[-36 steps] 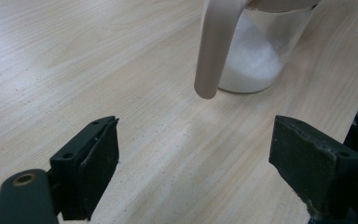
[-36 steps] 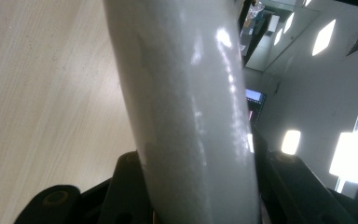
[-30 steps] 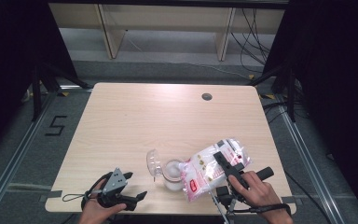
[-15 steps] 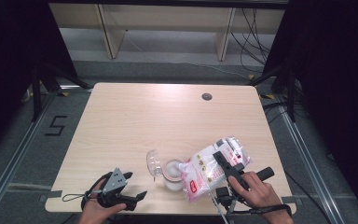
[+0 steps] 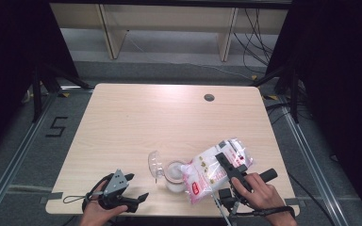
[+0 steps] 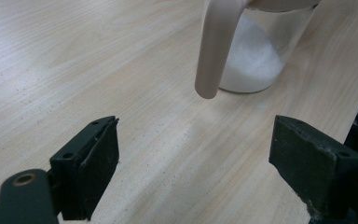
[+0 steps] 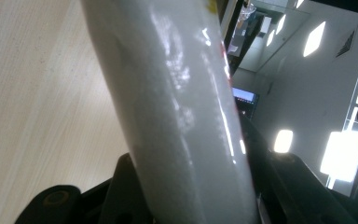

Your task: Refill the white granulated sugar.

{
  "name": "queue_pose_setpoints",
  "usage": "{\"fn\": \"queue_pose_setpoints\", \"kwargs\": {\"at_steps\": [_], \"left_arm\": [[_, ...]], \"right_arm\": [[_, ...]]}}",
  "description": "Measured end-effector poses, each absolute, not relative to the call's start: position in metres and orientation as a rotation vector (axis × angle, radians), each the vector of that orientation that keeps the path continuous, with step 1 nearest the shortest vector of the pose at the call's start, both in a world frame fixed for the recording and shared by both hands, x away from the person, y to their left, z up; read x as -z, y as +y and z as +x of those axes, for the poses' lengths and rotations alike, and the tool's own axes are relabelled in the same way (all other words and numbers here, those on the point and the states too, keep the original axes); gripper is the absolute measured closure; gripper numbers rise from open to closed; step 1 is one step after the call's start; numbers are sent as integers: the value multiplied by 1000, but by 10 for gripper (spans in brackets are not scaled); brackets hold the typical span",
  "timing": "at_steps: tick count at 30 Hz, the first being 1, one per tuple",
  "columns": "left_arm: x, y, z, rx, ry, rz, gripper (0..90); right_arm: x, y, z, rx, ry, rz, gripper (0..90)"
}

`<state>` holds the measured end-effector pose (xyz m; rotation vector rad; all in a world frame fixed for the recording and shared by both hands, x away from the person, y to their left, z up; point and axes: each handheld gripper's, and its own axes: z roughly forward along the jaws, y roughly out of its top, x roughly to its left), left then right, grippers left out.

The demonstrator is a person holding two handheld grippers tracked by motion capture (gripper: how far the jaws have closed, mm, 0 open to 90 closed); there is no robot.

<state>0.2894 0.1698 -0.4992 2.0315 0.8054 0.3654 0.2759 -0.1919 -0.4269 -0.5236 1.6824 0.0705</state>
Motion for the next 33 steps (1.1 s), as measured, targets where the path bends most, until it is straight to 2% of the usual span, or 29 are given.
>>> {"fn": "queue_pose_setpoints", "kwargs": {"at_steps": [33], "left_arm": [[498,171,290,-378,784,2047,155]], "right_arm": [[424,-191,274,-86,1685,-524,670]]}}
